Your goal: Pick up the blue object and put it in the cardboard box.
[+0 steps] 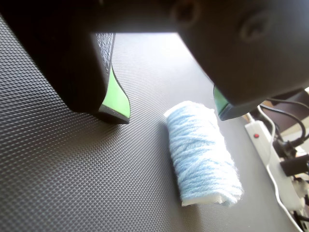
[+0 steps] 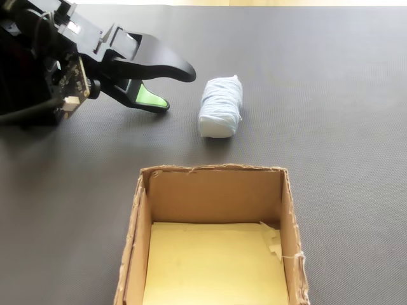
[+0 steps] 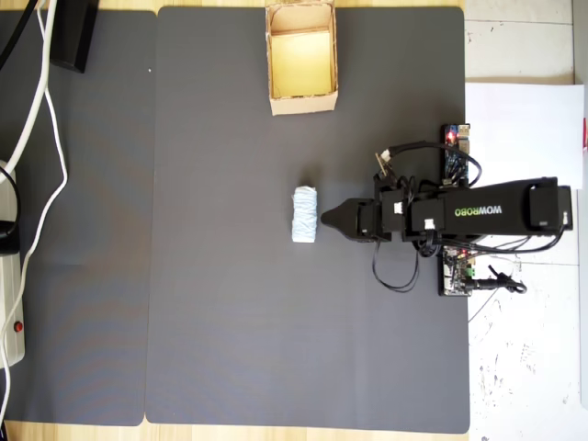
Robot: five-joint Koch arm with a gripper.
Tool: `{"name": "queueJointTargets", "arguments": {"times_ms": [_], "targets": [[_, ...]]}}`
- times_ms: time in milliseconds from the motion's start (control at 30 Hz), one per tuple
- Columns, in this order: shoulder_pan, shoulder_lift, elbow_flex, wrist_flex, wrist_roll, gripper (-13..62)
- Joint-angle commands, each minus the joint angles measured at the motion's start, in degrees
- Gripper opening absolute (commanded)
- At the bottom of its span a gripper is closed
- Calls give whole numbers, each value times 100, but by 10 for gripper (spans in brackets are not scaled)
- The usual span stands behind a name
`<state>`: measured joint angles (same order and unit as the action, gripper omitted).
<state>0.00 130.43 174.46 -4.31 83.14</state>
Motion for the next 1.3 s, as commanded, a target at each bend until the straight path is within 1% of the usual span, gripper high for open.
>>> {"name": "queueJointTargets", "arguments": {"times_ms": [0,200,333,567,800,1167,1267], "targets": [[0,527,-369,272,88,341],[9,527,-255,387,88,340],[9,527,-589,413,97,340],[0,527,-1529,1336,97,339],[0,439,-2048,2338,97,335],[-105,-773,-2997,2725,97,333],[-167,-1345,-3375,2777,97,333]]}}
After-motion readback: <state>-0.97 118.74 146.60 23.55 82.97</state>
